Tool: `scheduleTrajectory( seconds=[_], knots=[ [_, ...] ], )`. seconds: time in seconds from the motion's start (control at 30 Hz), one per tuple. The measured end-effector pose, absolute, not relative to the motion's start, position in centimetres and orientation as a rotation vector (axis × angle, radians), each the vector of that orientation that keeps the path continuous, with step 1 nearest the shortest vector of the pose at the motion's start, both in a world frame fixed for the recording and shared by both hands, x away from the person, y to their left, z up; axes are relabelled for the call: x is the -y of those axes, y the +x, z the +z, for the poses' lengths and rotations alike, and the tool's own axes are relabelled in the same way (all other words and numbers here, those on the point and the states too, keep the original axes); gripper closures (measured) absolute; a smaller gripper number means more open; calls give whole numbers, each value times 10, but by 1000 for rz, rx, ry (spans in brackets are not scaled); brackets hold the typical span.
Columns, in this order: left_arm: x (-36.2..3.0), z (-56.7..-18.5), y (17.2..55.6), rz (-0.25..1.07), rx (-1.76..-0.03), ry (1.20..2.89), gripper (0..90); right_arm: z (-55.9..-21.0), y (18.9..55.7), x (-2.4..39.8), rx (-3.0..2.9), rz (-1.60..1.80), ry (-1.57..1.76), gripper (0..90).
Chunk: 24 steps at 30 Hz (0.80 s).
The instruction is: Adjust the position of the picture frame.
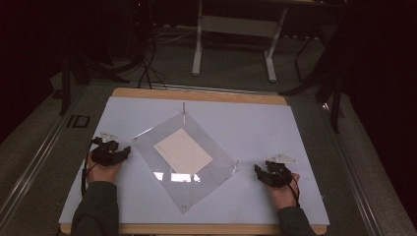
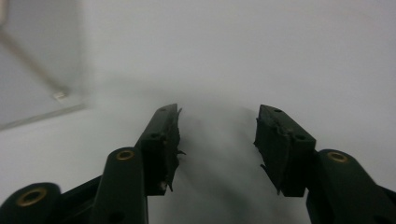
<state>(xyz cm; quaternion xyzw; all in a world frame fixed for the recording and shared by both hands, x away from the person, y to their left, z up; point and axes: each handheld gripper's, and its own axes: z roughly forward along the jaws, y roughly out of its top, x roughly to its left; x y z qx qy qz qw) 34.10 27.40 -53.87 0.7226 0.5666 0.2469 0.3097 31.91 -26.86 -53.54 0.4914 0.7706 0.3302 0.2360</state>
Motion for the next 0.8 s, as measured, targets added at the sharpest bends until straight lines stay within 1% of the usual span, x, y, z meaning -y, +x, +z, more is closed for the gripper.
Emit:
scheduleTrajectory(
  seconds=[0.07, 0.33, 0.47, 0.67, 0.8],
  knots=[
    [-273, -537, 340, 664, -1489, 1911, 495, -535, 318, 265, -2128, 906, 1319, 509],
    [-275, -529, 339, 557, -1402, 1878, 534, -526, 309, 244, -2197, 1017, 1191, 541],
    [-269, -520, 344, 550, -1350, 1909, 541, -519, 308, 234, -2226, 1103, 1144, 571],
    [-254, -510, 356, 563, -1285, 1945, 524, -516, 310, 220, -2232, 1138, 1101, 577],
    [-237, -503, 374, 545, -1216, 1977, 529, -523, 318, 213, -2237, 1148, 1121, 649]
  ],
)
